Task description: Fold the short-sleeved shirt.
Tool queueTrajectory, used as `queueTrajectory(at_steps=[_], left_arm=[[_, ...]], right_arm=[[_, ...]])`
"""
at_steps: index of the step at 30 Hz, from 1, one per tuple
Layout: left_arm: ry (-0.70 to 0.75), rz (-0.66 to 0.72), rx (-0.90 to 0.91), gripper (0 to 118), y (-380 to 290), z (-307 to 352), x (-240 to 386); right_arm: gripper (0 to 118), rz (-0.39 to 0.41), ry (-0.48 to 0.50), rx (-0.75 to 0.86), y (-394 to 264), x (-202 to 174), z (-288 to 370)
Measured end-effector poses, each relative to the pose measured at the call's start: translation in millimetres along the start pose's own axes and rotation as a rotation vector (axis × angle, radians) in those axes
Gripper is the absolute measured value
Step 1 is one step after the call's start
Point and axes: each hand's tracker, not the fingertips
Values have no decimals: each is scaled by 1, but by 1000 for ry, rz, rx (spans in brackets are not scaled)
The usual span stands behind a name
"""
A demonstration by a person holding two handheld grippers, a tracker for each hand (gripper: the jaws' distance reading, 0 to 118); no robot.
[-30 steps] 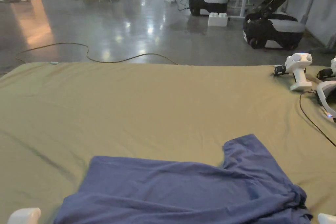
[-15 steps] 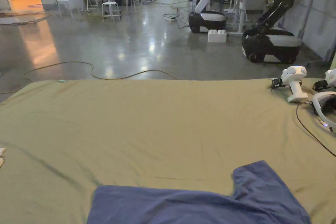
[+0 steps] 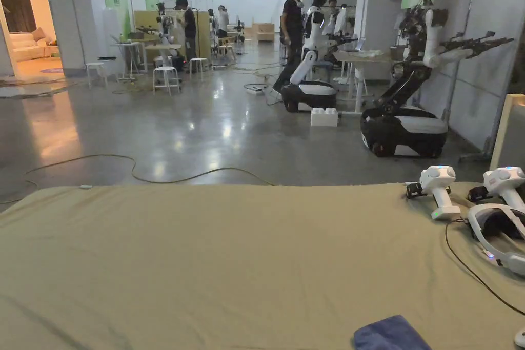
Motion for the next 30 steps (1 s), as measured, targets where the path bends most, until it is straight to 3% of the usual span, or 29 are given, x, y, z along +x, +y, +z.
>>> queueTrajectory(at_steps=[1, 2, 3, 4, 5, 7, 13, 20, 23, 30], left_arm=[[7, -10, 4, 82, 2, 2, 2], [1, -17, 0, 74, 6, 4, 5], [-2, -28, 6, 55, 7, 7, 9], [6, -40, 13, 15, 8, 9, 13], [13, -56, 18, 3, 8, 9, 17], [13, -85, 28, 1, 8, 13, 20], [-56, -35, -1, 0, 15, 15, 21], [-122, 44, -18, 0, 16, 6, 14], [-128, 65, -73, 0, 8, -12, 7], [-157, 118, -361, 0, -42, -107, -16]], right_arm=[[52, 16, 5, 13, 5, -6, 4], [37, 31, 7, 19, 9, -8, 6], [21, 53, 5, 50, 10, -13, 8], [13, 61, 0, 57, 10, -17, 9], [11, 62, -4, 52, 11, -19, 9], [0, 65, 5, 45, 12, -24, 10], [0, 46, -33, 43, 17, -35, 7], [0, -2, -25, 38, 18, -12, 1], [0, -53, -12, 23, 11, -3, -2], [0, -76, -49, -61, -17, 12, -17]])
